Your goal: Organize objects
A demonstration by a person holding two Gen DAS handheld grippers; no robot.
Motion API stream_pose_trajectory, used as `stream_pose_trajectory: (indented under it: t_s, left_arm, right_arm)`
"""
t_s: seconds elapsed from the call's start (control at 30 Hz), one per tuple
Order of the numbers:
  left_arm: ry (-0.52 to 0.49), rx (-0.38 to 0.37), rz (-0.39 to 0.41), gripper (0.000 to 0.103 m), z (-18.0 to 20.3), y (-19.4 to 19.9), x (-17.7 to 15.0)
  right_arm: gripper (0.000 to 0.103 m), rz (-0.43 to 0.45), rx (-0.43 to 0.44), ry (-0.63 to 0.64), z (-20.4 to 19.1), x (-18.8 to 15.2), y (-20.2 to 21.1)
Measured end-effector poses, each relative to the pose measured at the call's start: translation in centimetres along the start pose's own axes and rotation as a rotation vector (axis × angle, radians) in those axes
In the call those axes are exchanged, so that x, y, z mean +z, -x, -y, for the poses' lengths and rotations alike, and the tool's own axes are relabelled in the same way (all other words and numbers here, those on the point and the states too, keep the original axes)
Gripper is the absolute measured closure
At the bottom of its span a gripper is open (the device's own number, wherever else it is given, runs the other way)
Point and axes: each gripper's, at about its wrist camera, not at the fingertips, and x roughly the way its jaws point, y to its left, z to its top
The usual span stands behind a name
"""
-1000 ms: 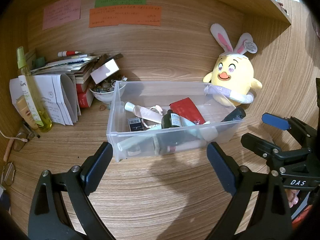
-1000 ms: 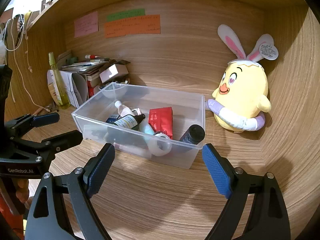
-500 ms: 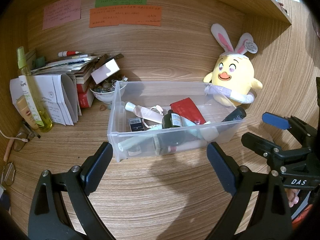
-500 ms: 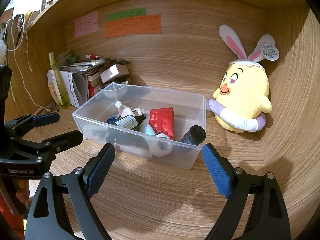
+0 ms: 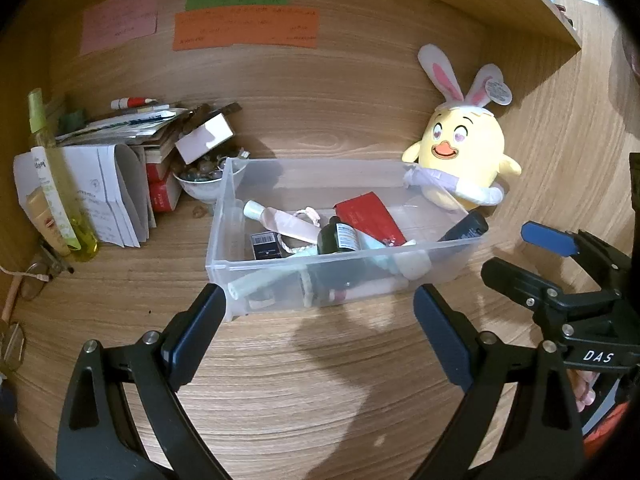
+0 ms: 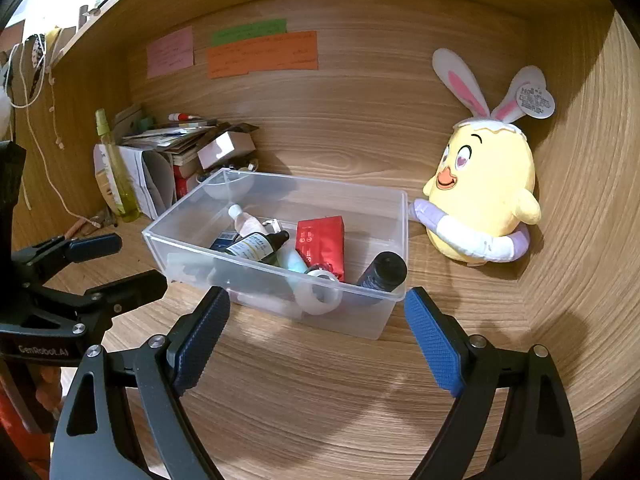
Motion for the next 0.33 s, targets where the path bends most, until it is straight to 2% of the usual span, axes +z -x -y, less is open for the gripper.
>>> stream_pose_trajectory:
  t_s: [0.33]
  left_arm:
    - [0.036,0.007,-0.005,0.007,-0.67,-0.19,-0.05]
  right_arm:
    - [0.015,-0.004,0.001,-0.007,0.06,-0.11,-0.16]
